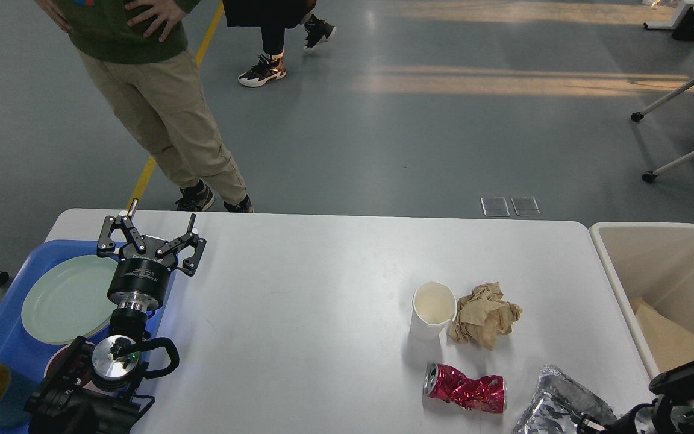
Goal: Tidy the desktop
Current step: 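Lower the right gripper and grasp the silver foil wrapper, then lift the foil wrapper and drop it into the white bin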
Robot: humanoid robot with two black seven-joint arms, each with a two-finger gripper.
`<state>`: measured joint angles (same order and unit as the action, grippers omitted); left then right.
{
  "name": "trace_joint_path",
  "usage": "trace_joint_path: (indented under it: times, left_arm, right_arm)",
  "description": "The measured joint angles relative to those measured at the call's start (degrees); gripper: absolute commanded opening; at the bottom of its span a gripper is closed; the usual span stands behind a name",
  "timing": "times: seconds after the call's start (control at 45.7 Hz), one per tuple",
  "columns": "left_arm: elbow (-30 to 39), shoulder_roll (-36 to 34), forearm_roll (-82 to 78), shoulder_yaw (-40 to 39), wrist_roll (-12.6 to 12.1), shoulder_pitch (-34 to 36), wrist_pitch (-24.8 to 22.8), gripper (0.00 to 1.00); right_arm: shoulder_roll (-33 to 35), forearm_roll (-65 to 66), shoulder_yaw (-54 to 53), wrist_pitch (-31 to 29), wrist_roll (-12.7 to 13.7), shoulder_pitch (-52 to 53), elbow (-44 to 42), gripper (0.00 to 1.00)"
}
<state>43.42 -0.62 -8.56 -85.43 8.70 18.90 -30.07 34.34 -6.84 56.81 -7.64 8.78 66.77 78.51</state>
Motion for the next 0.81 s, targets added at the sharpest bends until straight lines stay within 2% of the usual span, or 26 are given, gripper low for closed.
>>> trace_joint_path:
  times: [0.481,0.612,0.809]
  left_arm:
    - [0.0,0.0,0.0,0.0,0.0,0.0,0.0,0.96]
    - [0.0,0.0,0.1,0.0,0.0,0.0,0.0,0.96]
    - [0.0,0.0,0.0,0.0,0.0,0.0,0.0,0.96]
  right_arm:
    - [1.1,-0.5,-0.3,-1.3,0.4,1.6,0.5,0.00]
    - [5.4,-1.0,2.7,-9.7,0.5,9.8,1.6,0.00]
    - [8.6,-1.7,13.9,-21.5,0.5,28.4,2.8,0.00]
